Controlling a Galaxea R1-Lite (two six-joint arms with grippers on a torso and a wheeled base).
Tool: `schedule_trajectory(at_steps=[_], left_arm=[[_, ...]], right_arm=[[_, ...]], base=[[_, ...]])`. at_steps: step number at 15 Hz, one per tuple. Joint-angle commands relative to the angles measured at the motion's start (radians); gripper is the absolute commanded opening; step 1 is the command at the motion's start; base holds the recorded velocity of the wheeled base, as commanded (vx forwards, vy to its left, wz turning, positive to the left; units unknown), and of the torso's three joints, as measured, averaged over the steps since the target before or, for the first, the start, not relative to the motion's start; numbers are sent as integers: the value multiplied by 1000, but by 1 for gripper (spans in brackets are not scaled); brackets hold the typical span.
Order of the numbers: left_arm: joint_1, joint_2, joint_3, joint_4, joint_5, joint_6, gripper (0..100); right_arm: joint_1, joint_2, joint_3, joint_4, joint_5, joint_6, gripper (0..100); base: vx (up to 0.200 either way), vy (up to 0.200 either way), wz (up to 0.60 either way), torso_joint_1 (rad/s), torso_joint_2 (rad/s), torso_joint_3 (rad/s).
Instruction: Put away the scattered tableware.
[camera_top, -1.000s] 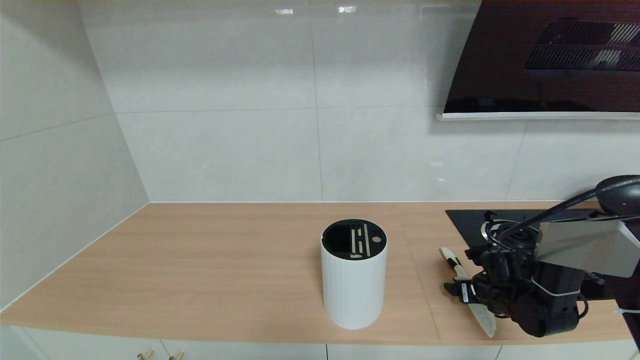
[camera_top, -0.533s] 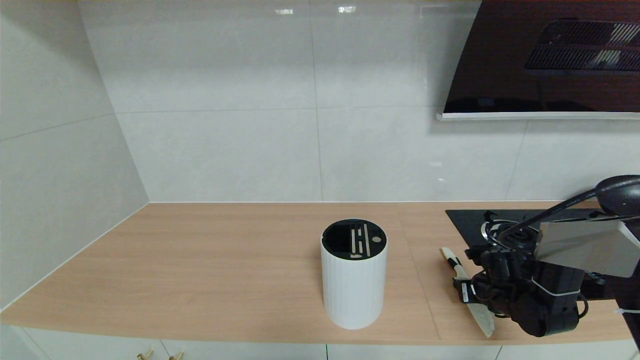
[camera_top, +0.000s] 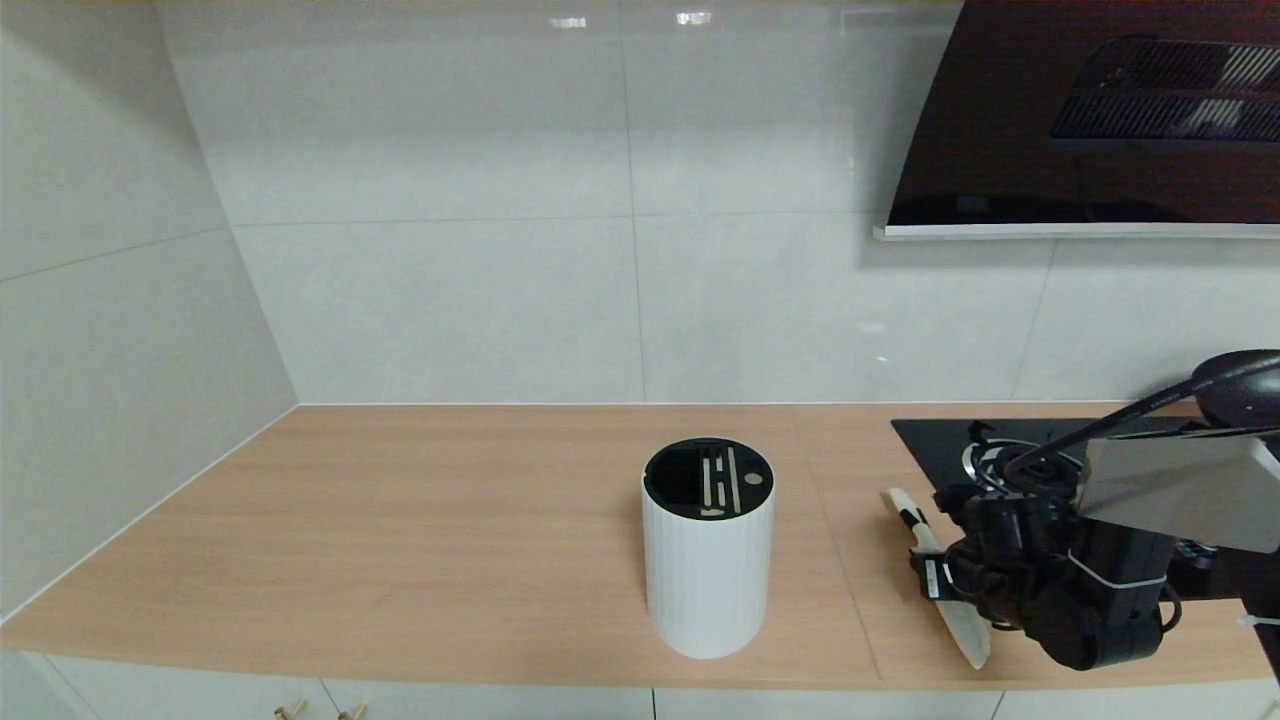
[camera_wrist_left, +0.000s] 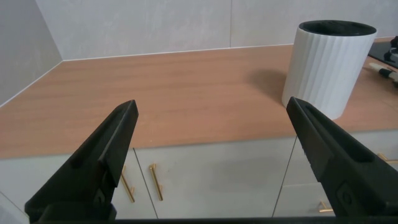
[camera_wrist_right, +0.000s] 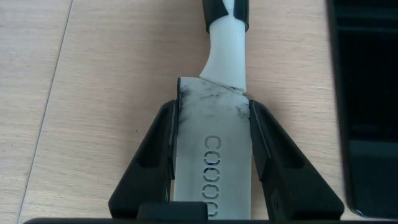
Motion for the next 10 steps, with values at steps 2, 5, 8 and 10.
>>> schedule_trajectory(at_steps=[2, 5, 8, 10], left_arm=[[0, 0, 0, 2, 0, -2, 100], [0, 0, 0, 2, 0, 0, 100], [0, 0, 0, 2, 0, 3, 100], [0, 0, 0, -4, -3, 5, 100]], right_arm=[[3, -219, 77, -2, -8, 4, 0], [28, -426, 91, 81, -7, 2, 0], [65, -586, -33, 303, -4, 4, 0], [112, -643, -98, 384, -4, 4, 0]], base=[[0, 0, 0, 0, 0, 0], [0, 0, 0, 0, 0, 0], [0, 0, 0, 0, 0, 0], [0, 0, 0, 0, 0, 0]])
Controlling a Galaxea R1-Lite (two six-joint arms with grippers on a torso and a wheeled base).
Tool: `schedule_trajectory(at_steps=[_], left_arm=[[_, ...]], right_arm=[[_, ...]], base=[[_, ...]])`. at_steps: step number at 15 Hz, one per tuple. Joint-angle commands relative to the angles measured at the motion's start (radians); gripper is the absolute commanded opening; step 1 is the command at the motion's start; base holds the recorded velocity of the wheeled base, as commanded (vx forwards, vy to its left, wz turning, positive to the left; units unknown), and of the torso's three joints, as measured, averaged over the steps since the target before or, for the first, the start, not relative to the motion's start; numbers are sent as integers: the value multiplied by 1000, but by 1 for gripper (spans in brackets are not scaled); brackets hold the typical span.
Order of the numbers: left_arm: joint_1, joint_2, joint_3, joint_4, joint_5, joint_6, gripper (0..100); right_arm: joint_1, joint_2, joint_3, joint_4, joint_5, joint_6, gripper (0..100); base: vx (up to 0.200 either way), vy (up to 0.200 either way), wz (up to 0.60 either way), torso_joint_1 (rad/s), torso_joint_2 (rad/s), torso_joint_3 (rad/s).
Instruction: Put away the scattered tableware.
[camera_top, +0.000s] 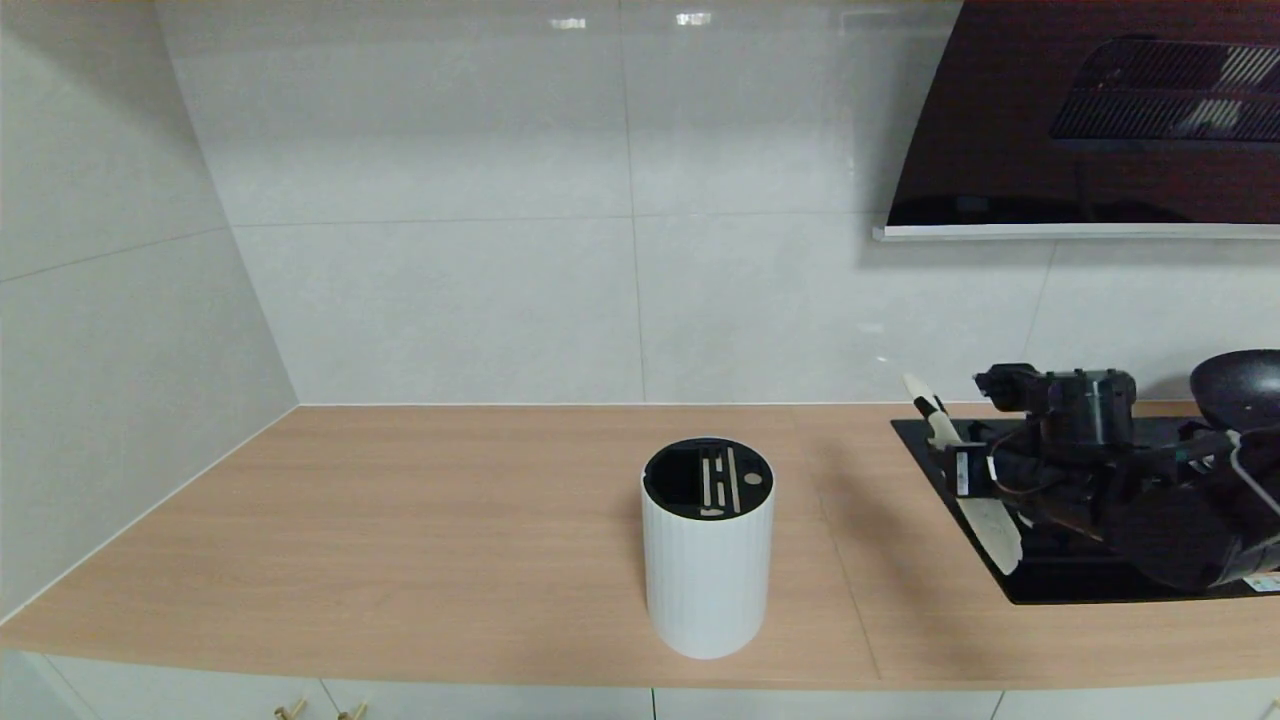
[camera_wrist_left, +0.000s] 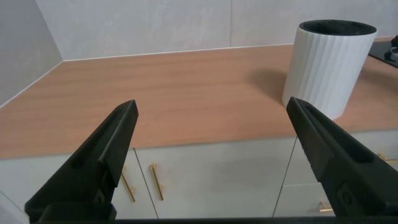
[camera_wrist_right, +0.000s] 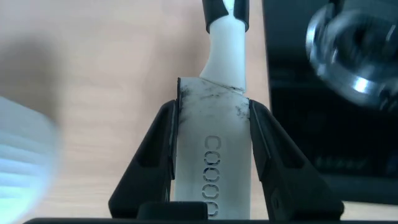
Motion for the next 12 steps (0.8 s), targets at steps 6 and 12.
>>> schedule_trajectory(at_steps=[6, 12], left_arm=[[-8, 374, -445, 130, -472, -153, 100], [-189, 1014, -572, -301, -684, -418, 100]], right_arm=[[251, -228, -182, 160, 1, 1, 0], [451, -260, -222, 201, -6, 3, 0]], base=[[0, 0, 0, 0, 0, 0], [0, 0, 0, 0, 0, 0]])
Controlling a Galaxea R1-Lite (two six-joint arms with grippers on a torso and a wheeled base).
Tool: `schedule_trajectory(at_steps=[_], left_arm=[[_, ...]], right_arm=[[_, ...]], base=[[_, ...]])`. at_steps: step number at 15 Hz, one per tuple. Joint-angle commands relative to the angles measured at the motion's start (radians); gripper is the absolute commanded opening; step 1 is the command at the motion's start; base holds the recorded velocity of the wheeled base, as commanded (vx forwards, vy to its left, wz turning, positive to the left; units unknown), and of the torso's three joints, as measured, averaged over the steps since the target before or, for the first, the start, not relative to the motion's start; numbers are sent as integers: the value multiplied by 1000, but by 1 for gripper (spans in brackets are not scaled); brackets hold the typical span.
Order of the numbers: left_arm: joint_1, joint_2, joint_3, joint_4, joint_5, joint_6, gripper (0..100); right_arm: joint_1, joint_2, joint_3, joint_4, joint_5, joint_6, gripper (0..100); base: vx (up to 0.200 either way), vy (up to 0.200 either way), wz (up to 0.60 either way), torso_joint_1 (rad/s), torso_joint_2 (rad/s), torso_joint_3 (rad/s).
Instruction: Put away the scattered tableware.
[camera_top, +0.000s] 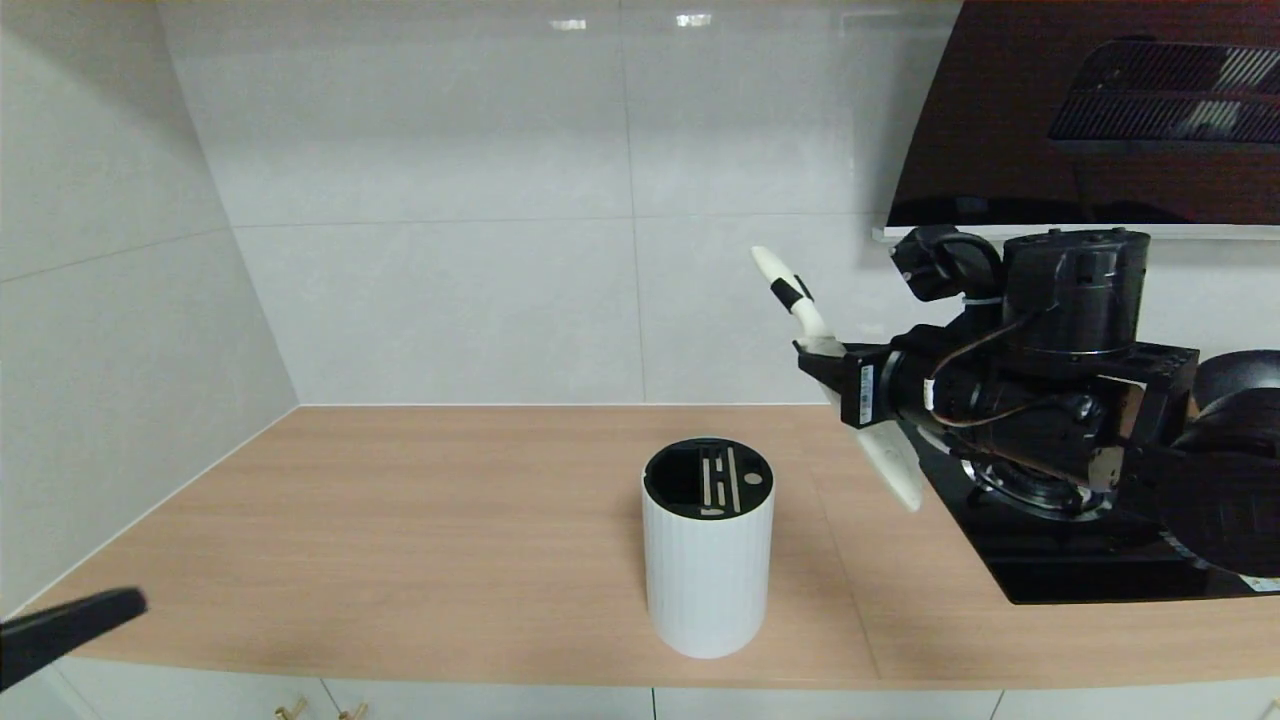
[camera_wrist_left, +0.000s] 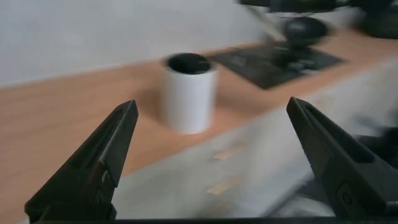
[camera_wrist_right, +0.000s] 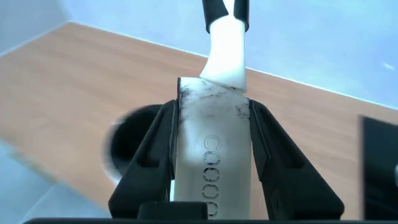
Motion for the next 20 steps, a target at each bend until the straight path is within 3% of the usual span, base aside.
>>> schedule_trajectory(at_steps=[1, 3, 6, 7, 9, 10, 12, 13, 17, 18, 20], left_arm=[[-177, 421, -72, -343, -66, -245, 100], [-262, 573, -93, -548, -46, -389, 100], [-333, 784, -113, -761, 1, -480, 100], [-348, 813, -112, -796, 18, -490, 100], [-413, 940, -127, -926, 90, -559, 100], [-459, 994, -144, -991, 155, -590, 100], [-519, 1067, -153, -1060, 253, -596, 100], [-528, 1089, -162, -1080, 273, -598, 100], [-529, 1123, -168, -1109, 288, -599, 100], [-529, 1138, -191, -1132, 339, -599, 100], [-523, 1133, -194, -1133, 347, -599, 100]], right_arm=[[72, -20, 0, 8, 0, 19, 0], [118, -42, -1, 9, 0, 92, 0], [152, -57, 6, 9, -25, 97, 0], [158, -58, 8, 8, -34, 100, 0], [207, -63, 11, 8, -72, 143, 0], [235, -57, 14, 8, -82, 144, 0], [273, -34, 14, 1, -114, 146, 0], [285, -25, 14, -2, -129, 144, 0], [310, -12, 14, -2, -135, 146, 0], [324, 1, 17, -3, -144, 148, 0], [327, 3, 29, -3, -146, 146, 0]], base=[[0, 0, 0, 0, 0, 0], [0, 0, 0, 0, 0, 0], [0, 0, 0, 0, 0, 0], [0, 0, 0, 0, 0, 0], [0, 0, 0, 0, 0, 0], [0, 0, 0, 0, 0, 0], [0, 0, 0, 0, 0, 0], [0, 0, 0, 0, 0, 0], [0, 0, 0, 0, 0, 0], [0, 0, 0, 0, 0, 0], [0, 0, 0, 0, 0, 0]])
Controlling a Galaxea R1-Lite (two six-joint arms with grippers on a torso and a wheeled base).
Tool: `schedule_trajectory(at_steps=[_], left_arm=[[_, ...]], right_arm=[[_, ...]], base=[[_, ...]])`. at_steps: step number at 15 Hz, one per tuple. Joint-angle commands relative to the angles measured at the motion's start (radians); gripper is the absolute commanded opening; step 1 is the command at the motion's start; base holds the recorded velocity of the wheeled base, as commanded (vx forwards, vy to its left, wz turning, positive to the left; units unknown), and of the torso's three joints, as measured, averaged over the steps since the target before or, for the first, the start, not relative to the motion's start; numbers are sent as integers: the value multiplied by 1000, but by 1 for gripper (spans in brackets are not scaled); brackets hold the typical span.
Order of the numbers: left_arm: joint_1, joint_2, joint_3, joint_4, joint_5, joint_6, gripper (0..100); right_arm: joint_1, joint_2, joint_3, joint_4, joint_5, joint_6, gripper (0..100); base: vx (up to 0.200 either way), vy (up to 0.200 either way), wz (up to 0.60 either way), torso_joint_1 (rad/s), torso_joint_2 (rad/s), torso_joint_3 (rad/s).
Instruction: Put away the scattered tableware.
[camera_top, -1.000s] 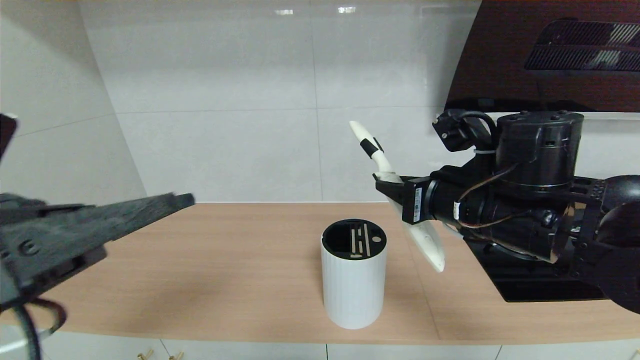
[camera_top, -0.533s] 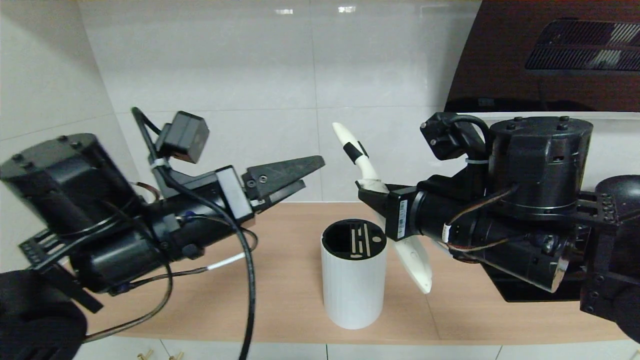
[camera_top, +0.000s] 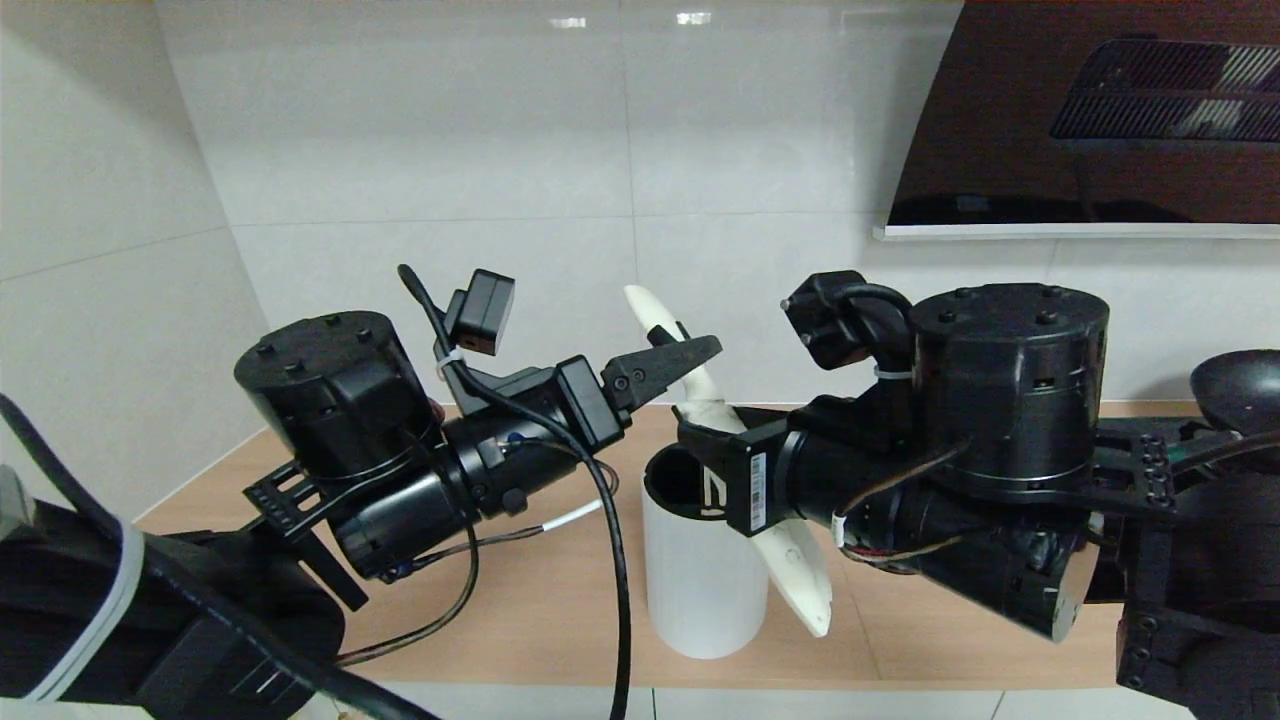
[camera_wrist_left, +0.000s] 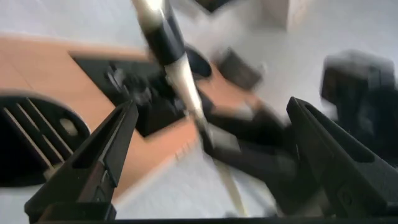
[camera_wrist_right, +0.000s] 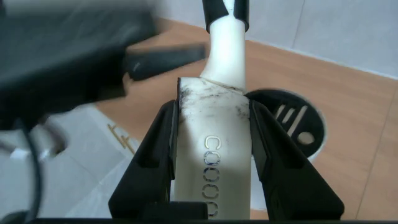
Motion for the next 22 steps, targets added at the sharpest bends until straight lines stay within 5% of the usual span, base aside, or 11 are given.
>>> schedule_trajectory(at_steps=[1, 11, 12, 22], left_arm=[[16, 6, -15, 0, 9, 0, 100], [29, 34, -23, 3, 23, 0, 100], [29, 34, -23, 3, 24, 0, 0], [29, 31, -20, 4, 17, -1, 0]], right_arm=[[18, 6, 11, 0, 0, -1, 0], [54, 3, 33, -8, -11, -4, 0], [55, 3, 34, -11, -11, -4, 0], [54, 3, 34, -31, -12, -4, 0]], base=[[0, 0, 0, 0, 0, 0], [0, 0, 0, 0, 0, 0], [0, 0, 0, 0, 0, 0], [0, 0, 0, 0, 0, 0]])
